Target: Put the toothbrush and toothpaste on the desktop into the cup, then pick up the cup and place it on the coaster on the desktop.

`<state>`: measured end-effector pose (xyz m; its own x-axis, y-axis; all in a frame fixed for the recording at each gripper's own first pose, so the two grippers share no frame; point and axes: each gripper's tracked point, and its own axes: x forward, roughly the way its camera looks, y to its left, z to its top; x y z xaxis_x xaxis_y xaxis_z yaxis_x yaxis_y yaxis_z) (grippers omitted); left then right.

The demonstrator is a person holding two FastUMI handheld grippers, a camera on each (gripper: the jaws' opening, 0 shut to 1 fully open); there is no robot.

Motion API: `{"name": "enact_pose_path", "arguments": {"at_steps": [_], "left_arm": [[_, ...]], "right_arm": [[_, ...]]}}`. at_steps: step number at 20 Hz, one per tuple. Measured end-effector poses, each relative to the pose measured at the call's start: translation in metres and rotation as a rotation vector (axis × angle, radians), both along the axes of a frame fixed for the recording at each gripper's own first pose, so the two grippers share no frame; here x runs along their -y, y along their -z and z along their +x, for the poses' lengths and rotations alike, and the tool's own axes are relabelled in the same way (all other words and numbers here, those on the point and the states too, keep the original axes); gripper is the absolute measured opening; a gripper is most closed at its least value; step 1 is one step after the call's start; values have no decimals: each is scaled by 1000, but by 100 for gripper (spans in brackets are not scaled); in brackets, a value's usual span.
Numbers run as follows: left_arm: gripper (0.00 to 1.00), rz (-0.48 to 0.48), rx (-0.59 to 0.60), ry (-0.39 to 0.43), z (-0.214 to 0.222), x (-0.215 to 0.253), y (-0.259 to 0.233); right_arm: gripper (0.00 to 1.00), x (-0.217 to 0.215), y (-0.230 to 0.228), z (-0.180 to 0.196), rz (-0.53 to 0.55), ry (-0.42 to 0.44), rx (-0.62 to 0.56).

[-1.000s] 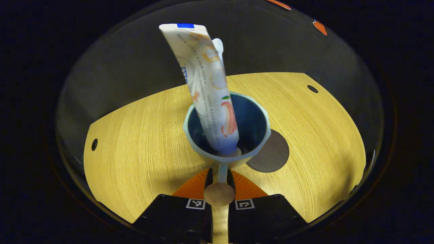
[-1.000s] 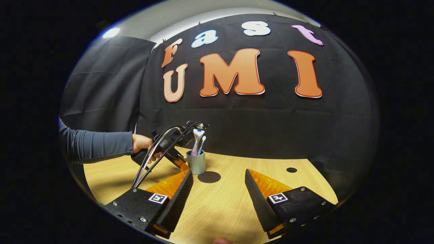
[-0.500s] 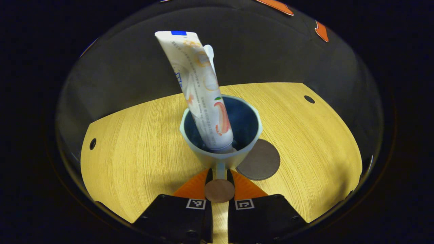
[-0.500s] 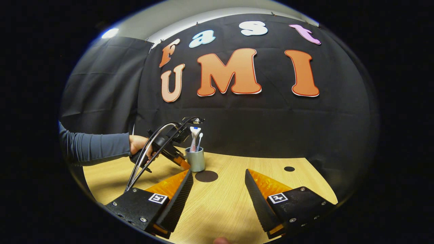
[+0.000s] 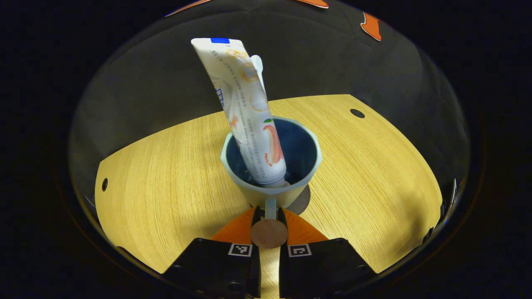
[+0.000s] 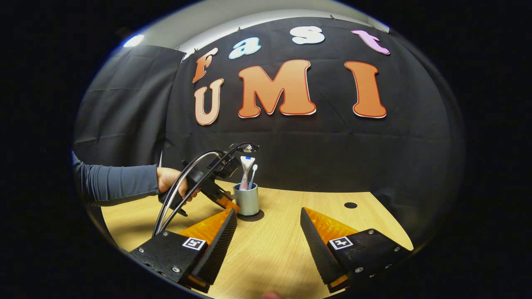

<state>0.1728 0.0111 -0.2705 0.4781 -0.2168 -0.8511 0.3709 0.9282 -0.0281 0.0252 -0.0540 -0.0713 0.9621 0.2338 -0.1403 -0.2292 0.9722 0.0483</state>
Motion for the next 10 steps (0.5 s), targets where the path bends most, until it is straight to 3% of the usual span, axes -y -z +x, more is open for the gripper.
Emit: {"name": "enact_pose_path", "arguments": {"at_steps": [4, 6, 10], "left_arm": [[18, 15, -6, -9, -3, 2, -3], [27, 16, 43, -9, -3, -2, -19], [77, 0, 167, -40, -8, -14, -61]], "right_arm": [[92, 7, -1, -7, -10, 14, 2], [92, 5, -3, -7, -7, 24, 2], [92, 0, -12, -3, 9, 65, 20]]}}
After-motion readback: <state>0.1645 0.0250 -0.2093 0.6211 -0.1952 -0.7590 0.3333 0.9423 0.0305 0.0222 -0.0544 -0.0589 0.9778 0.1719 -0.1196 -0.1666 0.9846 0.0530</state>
